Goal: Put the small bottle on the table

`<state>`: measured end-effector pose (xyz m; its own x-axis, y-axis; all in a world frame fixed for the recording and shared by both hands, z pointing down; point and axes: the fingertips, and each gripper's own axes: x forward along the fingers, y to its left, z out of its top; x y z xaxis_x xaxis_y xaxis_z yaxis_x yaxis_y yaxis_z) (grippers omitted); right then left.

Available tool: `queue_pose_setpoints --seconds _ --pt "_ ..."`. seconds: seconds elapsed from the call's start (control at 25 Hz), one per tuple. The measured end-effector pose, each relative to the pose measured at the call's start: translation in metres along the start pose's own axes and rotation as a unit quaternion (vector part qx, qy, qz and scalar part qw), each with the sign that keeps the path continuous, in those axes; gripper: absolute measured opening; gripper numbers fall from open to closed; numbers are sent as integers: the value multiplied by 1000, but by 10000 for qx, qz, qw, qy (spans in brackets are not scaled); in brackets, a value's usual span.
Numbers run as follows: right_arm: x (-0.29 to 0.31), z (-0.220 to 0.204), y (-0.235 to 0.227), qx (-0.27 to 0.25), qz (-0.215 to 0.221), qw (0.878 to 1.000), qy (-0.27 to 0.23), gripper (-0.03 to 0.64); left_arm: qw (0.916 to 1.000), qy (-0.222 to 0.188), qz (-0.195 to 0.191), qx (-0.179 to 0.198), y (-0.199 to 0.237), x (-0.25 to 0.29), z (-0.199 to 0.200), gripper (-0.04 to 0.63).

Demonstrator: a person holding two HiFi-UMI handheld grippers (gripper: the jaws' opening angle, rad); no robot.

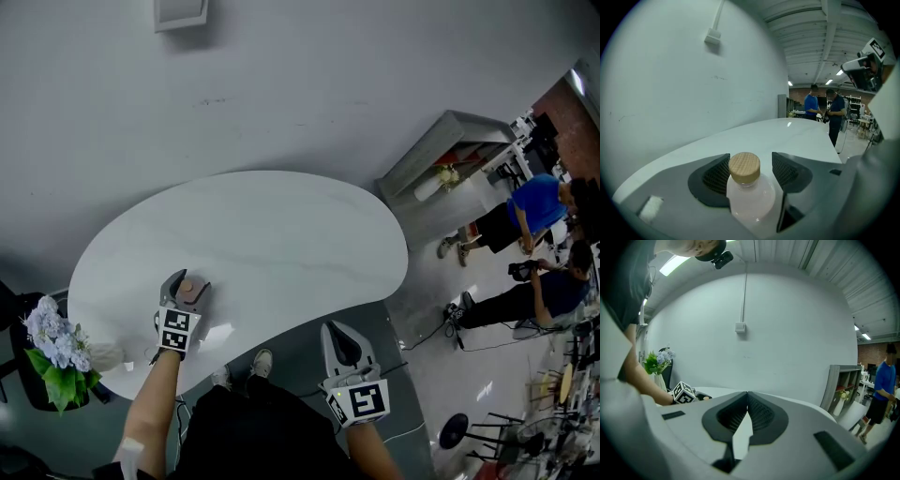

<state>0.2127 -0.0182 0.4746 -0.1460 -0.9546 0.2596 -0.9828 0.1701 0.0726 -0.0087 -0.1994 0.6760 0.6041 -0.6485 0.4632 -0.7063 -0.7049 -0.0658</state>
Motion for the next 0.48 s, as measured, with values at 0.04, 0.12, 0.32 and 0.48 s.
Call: queue_pose_setpoints --seconds 0.04,0.12,0.32,0.48 --pt "0 1 -1 1 14 10000 -24 6 10000 6 23 -10 0 0 1 267" --pt "2 3 -2 3 47 10000 -63 6 10000 -5 79 -20 2 -1 3 267" --pt "10 5 -4 35 204 9997 -118 6 9997 -67 242 -55 9 -3 15 268" --pt "21 10 0 2 351 9992 -190 6 9990 -186 371 -171 15 -9 22 270"
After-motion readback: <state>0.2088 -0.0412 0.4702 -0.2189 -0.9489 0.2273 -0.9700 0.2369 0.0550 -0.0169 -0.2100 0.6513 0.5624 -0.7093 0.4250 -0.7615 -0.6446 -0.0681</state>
